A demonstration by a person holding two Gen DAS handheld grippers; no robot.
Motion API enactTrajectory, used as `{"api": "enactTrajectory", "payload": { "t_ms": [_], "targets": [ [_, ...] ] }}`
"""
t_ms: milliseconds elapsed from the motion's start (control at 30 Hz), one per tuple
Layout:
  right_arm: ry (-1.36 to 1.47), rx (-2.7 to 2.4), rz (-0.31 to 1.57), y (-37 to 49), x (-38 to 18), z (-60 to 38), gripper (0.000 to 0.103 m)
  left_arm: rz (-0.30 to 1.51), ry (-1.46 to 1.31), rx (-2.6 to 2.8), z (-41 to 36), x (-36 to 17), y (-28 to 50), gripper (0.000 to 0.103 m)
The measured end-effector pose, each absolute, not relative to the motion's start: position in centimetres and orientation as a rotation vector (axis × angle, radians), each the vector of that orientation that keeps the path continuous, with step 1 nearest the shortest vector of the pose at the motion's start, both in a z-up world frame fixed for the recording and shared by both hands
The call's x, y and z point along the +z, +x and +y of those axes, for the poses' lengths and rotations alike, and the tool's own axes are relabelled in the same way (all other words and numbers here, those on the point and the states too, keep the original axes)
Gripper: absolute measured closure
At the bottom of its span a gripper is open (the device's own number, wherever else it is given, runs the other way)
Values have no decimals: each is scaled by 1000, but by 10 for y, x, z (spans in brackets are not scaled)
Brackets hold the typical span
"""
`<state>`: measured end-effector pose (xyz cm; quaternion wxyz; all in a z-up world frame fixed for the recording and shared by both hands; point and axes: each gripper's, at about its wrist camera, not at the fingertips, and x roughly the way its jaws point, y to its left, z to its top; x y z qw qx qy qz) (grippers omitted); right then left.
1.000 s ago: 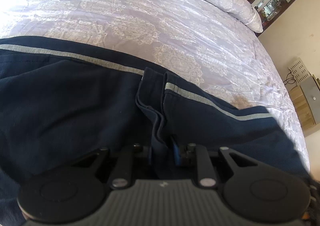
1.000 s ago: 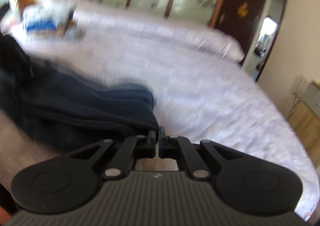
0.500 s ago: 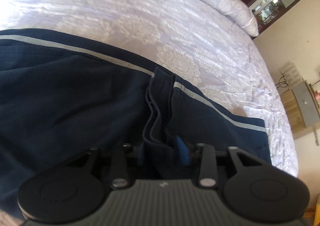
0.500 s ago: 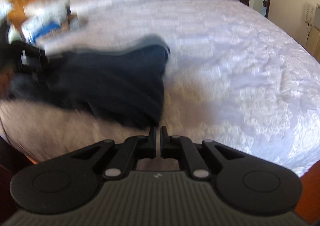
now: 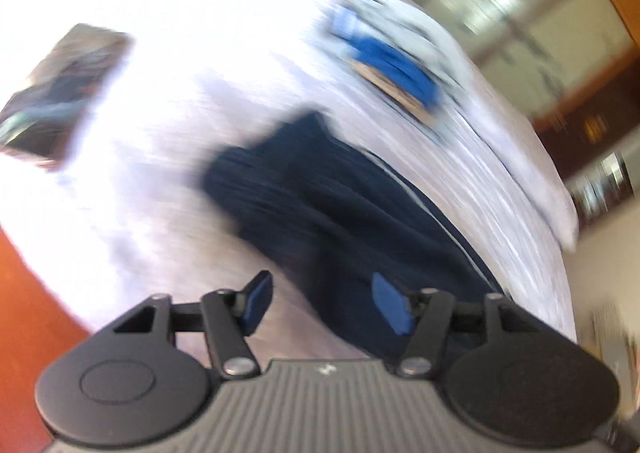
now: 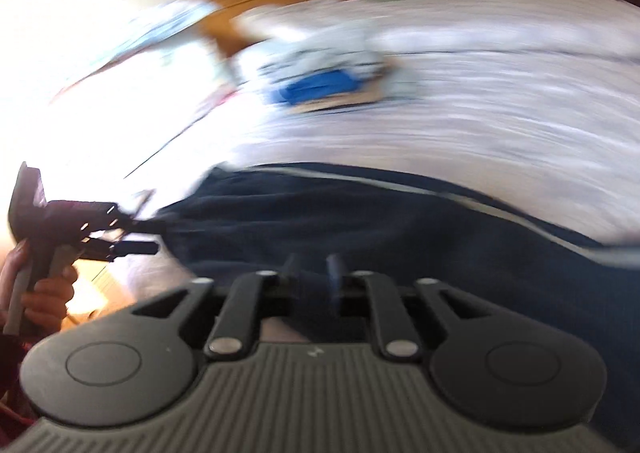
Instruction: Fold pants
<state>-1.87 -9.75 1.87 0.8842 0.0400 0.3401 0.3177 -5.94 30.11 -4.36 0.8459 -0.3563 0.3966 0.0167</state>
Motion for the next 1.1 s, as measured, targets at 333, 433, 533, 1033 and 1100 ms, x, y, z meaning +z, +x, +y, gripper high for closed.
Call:
{"api": "enactTrajectory", "payload": {
  "t_ms": [333,433,533,1033,1100],
  "targets": [
    [-247,879,681,-18,3,46,60,782,-1014,49,343,-81,-19,12],
    [-319,906,676,-17,-8,66,52,785,-1015,79,346,-84,-1,23],
    [-414,897,659,-10,-21,90,48,847,-883,118,335,-80,14,62],
    [-71,591,509,-22,28,-37,91,658,-497,-386,150,82,36,81],
    [-3,519,500,-25,35,-70,91,670,-416,-476,97,93,42,81]
  ]
}}
